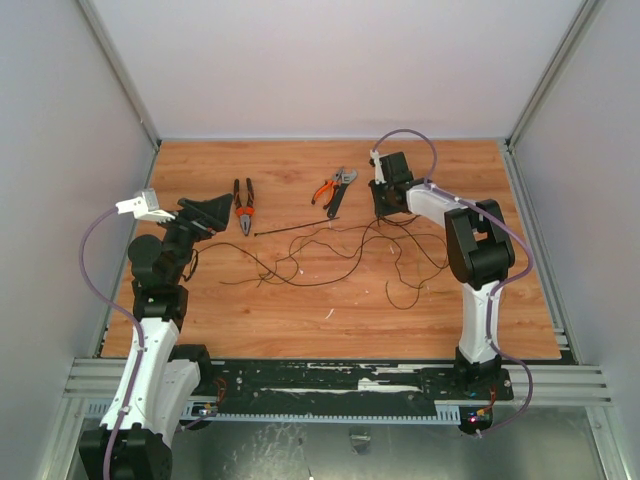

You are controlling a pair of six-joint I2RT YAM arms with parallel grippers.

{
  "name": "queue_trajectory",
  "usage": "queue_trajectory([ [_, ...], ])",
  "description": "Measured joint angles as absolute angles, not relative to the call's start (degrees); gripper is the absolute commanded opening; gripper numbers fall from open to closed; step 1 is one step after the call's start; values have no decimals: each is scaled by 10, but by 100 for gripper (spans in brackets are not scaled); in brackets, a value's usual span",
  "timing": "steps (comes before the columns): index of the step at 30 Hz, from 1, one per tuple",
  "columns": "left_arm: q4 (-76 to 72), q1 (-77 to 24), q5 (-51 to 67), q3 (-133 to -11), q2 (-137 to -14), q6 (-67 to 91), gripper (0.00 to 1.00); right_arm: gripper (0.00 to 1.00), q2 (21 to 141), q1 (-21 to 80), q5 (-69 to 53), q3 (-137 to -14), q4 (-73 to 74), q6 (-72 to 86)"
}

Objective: Zip-tie the wires
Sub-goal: Pick up the cable at the center of the board.

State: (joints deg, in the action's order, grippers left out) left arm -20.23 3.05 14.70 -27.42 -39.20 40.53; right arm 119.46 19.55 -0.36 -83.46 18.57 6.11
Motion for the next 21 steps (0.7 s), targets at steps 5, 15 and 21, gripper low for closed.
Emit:
queue_trajectory([
  [5, -200, 30, 147, -274, -391, 404, 98, 0, 1195, 194, -21, -834, 184, 60],
  [15, -200, 30, 168, -275, -391, 396, 98, 0, 1213, 186, 2, -901, 247, 47],
  [21, -201, 30, 186, -279, -400, 394, 98, 0, 1222, 171, 30, -1048, 285, 40],
])
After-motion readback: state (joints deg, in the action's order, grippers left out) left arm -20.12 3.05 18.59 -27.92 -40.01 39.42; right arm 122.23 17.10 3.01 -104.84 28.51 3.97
